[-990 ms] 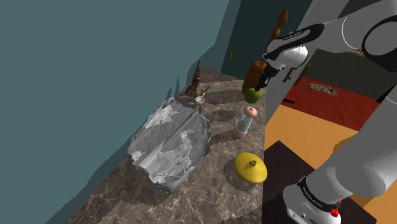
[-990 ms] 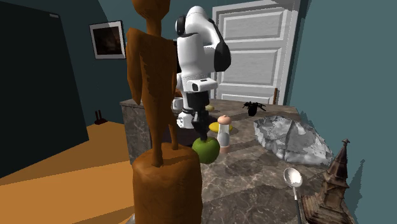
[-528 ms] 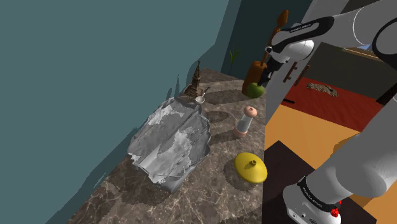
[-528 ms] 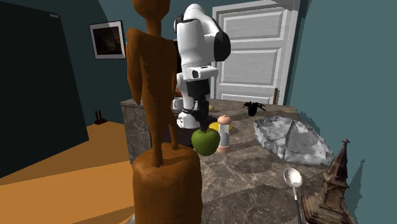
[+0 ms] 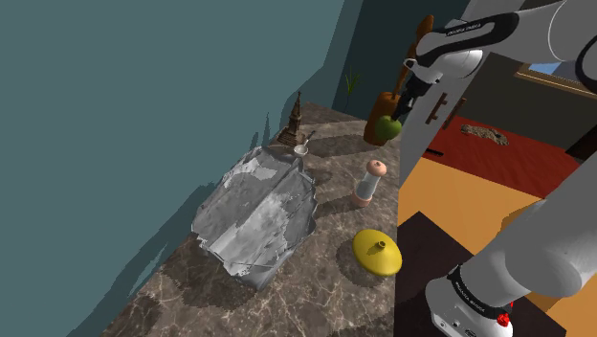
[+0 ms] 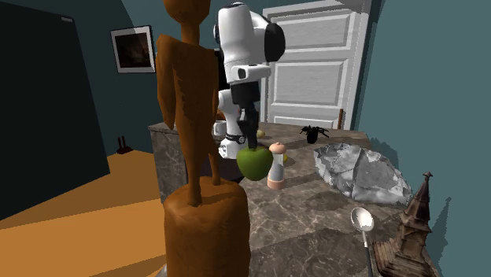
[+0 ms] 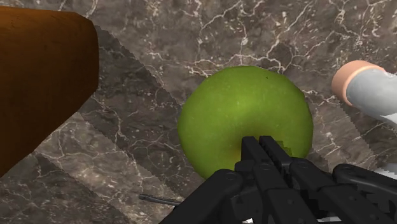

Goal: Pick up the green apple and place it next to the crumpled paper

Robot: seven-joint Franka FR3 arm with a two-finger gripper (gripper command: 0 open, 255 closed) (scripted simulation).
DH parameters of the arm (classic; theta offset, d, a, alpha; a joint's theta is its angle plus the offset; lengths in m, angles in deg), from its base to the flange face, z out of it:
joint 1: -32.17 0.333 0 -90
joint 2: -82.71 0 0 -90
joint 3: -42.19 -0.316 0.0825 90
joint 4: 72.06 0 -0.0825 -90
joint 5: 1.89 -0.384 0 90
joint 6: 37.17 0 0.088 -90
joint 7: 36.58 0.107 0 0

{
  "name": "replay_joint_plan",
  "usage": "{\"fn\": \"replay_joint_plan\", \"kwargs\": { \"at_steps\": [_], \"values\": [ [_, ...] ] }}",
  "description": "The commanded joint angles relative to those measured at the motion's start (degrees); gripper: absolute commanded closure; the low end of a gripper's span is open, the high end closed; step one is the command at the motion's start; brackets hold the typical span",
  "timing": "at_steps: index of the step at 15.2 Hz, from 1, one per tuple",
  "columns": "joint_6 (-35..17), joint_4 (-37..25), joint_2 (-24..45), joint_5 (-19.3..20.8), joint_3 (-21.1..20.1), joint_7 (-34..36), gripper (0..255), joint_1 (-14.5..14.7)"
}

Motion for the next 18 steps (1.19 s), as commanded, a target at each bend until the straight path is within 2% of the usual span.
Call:
{"fn": "replay_joint_plan", "kwargs": {
  "at_steps": [1,5,10,18],
  "values": [
    [1.5,-1.0,-0.7,0.6,0.1,0.5,255,0.0],
    [-1.0,6.4,-7.6,5.3,-2.4,7.7,255,2.8],
    [-3.0,14.1,-14.9,9.7,-6.9,16.7,255,4.9],
    [-4.5,22.9,-23.3,12.7,-15.5,30.1,255,7.7]
  ]
}}
